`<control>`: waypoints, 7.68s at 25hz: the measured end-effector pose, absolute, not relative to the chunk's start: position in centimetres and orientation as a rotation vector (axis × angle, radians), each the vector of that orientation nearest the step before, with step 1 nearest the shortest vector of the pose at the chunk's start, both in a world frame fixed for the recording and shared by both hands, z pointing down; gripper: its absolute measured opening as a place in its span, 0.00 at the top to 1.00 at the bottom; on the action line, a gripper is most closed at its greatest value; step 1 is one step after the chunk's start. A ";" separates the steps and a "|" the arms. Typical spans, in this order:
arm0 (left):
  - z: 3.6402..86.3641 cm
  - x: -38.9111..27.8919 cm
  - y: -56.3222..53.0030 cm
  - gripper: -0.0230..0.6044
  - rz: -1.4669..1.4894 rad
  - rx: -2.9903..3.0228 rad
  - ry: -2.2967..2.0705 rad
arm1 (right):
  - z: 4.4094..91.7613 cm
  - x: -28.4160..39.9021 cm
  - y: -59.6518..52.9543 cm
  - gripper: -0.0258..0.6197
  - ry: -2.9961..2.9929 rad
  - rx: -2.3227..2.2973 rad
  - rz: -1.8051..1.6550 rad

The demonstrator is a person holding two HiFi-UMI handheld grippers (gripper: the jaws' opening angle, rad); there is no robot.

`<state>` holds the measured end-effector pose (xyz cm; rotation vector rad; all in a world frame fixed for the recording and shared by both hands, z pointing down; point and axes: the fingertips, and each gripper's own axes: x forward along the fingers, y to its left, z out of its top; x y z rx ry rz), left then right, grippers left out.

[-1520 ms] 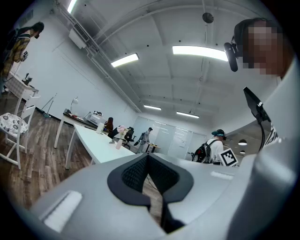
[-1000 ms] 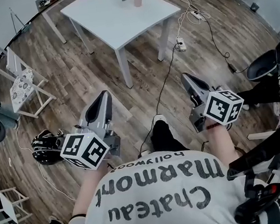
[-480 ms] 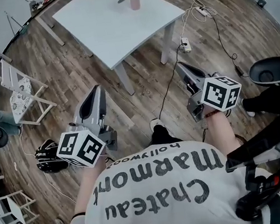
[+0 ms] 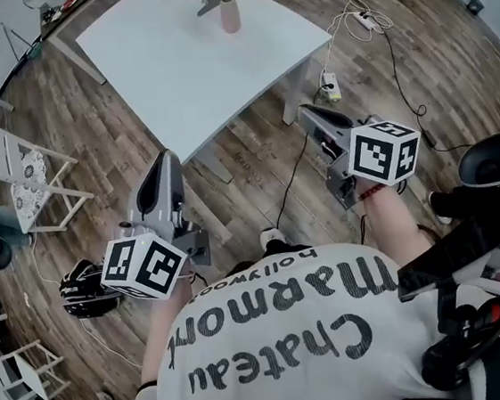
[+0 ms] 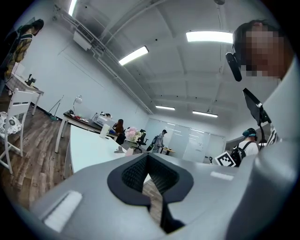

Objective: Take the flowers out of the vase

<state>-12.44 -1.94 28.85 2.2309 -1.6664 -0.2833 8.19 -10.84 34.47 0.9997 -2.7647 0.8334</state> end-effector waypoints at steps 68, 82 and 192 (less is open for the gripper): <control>33.9 -21.0 -31.8 0.96 -0.225 1.743 -2.035 | 35.8 -4.7 -49.9 0.93 -2.893 0.434 0.702; 34.0 -21.5 -28.6 0.96 -0.167 1.597 -2.175 | 37.9 -8.6 -50.0 0.68 -2.821 0.328 0.318; 36.0 3.9 3.5 0.96 -0.271 2.034 -1.685 | 38.3 22.1 -5.3 0.87 -2.768 0.801 0.600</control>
